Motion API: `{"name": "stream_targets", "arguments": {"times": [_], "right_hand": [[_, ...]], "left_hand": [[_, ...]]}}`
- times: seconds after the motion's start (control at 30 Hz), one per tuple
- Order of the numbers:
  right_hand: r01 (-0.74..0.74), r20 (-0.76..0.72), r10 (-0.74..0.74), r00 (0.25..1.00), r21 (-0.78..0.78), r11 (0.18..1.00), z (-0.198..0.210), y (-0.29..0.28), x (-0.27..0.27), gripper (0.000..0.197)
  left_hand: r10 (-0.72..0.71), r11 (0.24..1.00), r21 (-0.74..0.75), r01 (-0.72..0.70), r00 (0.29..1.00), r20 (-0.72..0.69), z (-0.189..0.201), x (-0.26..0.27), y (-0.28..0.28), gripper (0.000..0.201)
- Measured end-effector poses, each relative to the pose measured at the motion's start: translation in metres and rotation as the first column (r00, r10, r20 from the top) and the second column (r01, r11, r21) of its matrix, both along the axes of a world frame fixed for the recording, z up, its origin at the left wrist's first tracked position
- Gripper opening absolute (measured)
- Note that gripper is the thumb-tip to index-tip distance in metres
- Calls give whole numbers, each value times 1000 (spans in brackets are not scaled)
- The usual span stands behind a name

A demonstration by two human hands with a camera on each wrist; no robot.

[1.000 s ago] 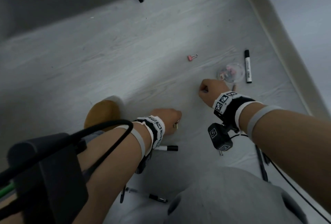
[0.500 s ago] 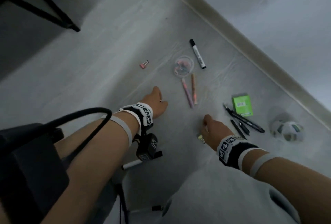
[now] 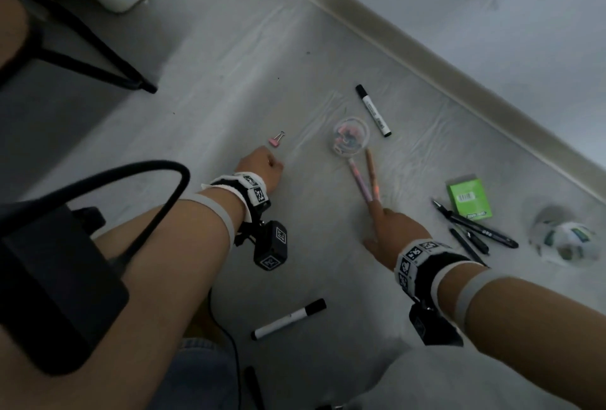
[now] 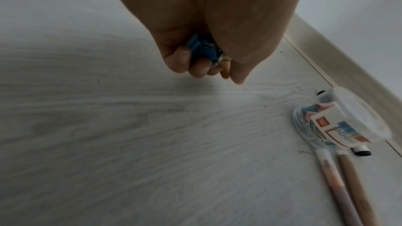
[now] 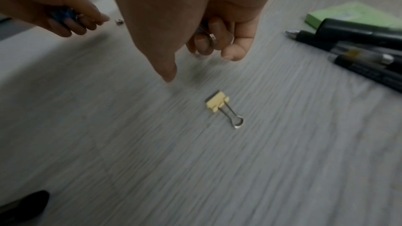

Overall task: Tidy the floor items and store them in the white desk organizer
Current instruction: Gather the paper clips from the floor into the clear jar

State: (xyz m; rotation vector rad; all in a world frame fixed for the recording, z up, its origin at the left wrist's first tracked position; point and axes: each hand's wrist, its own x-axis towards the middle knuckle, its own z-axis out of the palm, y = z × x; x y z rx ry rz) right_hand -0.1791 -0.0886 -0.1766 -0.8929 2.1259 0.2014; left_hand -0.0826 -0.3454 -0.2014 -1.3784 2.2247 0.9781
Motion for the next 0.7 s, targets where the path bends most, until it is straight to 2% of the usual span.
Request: {"name": "stream_targets", "arguments": {"times": [0.1, 0.27, 0.33, 0.47, 0.57, 0.7], "right_hand": [[-34, -36, 36, 999, 46, 998, 6, 8, -5, 67], [50, -54, -48, 997, 42, 998, 0, 37, -3, 62], [87, -67, -84, 994, 45, 995, -4, 47, -1, 66], [144, -71, -140, 988, 53, 988, -11, 58, 3, 67], [181, -42, -179, 983, 51, 982, -14, 60, 7, 56], [187, 8, -188, 982, 55, 981, -16, 57, 16, 40]], "left_hand": [[-13, 999, -52, 11, 999, -49, 0, -8, -12, 31], [-111, 988, -109, 106, 993, -42, -12, -35, -26, 50], [-158, 980, -124, 153, 987, -27, -16, -44, -26, 48], [-216, 949, -234, 209, 976, -6, -21, -52, -17, 28], [-217, 942, -261, 210, 976, -1, -23, -52, -9, 27], [-200, 961, -183, 209, 977, 70, -19, -53, -3, 34]]}}
